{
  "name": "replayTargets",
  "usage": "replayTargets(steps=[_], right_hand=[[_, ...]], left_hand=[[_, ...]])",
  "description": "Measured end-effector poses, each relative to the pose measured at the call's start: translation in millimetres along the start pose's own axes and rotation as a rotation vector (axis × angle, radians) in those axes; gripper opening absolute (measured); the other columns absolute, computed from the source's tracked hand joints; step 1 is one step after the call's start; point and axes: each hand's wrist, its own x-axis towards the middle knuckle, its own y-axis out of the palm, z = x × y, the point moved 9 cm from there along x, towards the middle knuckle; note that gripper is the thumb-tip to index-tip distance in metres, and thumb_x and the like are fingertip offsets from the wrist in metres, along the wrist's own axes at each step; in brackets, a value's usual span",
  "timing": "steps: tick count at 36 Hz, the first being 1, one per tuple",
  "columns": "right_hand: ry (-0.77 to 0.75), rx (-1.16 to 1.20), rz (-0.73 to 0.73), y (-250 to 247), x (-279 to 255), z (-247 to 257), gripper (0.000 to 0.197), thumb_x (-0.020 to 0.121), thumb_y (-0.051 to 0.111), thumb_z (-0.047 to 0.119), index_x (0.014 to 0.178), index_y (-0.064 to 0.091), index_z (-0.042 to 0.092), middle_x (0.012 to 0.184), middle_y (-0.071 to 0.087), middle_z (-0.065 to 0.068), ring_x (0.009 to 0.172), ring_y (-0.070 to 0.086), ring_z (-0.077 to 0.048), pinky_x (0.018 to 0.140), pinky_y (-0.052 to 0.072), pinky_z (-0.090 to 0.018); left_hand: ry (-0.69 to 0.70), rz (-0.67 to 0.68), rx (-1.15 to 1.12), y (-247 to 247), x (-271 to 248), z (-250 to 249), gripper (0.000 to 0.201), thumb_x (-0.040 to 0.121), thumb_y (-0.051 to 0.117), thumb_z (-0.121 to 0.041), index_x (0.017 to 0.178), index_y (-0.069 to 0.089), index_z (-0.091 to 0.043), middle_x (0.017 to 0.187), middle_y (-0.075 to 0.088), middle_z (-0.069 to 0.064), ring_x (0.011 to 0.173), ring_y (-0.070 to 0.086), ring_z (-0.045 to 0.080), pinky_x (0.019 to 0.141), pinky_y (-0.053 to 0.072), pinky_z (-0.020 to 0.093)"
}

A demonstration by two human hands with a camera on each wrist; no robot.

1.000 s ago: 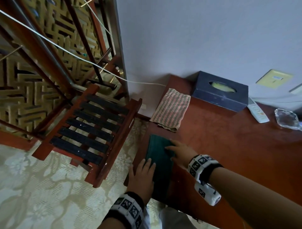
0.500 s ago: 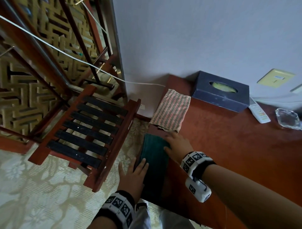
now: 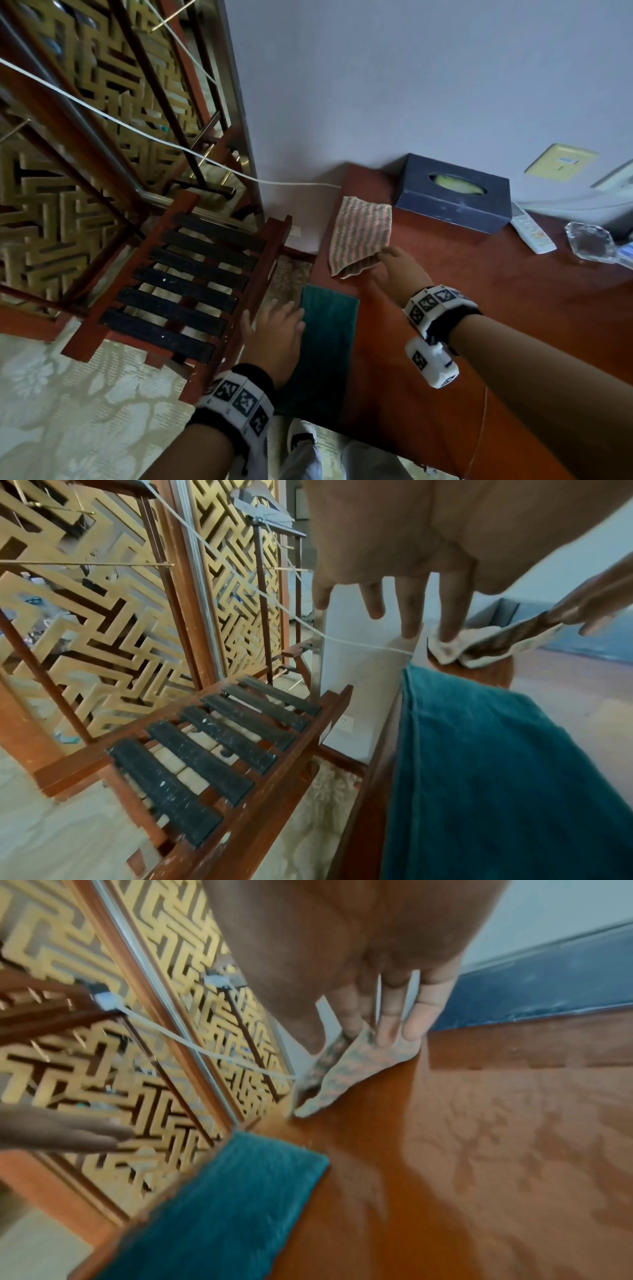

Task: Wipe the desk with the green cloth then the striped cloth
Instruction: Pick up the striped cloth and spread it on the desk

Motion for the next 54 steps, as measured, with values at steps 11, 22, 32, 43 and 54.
replayTargets(steps=[11,22,32,43,54], right_hand=[[-0.136,0.329,-0.488,-150,-71,7,0.02,0.093,0.059,0.019,0.103,0.073,0.009,0.107,0.065,0.004,0.092,0.058,-0.006,0.079,0.036,-0.001],[-0.05,0.599,-0.638,-205,-148,-46,0.027,0.078,0.073,0.002,0.073,0.064,0.026,0.079,0.064,0.009,0.069,0.059,0.002,0.067,0.048,-0.017],[0.094,0.69,-0.636,-201,-159,-129,0.017,0.087,0.062,0.004,0.081,0.056,0.019,0.084,0.06,0.0,0.078,0.06,-0.013,0.075,0.051,-0.033],[-0.104,0.98,-0.339,-190,-127,-124,0.015,0.086,0.048,0.001,0.08,0.04,0.012,0.07,0.041,0.004,0.06,0.041,-0.004,0.06,0.037,-0.014],[-0.193,0.977,-0.12,-181,-110,-125,0.003,0.08,0.049,0.005,0.077,0.049,0.007,0.066,0.047,0.008,0.062,0.042,-0.005,0.062,0.035,-0.018]], left_hand=[[0.328,-0.144,-0.193,-98,29,-116,0.071,0.094,0.041,-0.049,0.151,0.003,-0.029,0.158,0.01,-0.004,0.145,0.006,0.019,0.116,0.011,0.047],[0.644,-0.13,-0.254,-104,31,-217,0.047,0.086,0.057,-0.05,0.128,0.051,-0.029,0.149,0.034,-0.002,0.138,0.027,0.02,0.11,0.027,0.047],[0.706,0.018,-0.401,-90,32,-250,0.019,0.09,0.059,-0.035,0.079,0.045,-0.027,0.069,0.051,-0.011,0.067,0.051,0.007,0.06,0.035,0.023],[0.81,0.068,-0.496,-106,44,-292,0.066,0.095,0.051,-0.024,0.147,0.014,-0.041,0.154,0.021,-0.014,0.141,0.021,0.005,0.113,0.021,0.027],[0.818,0.071,-0.283,-86,77,-298,0.027,0.082,0.057,-0.036,0.097,0.06,-0.015,0.117,0.06,-0.003,0.109,0.055,0.013,0.092,0.047,0.036]])
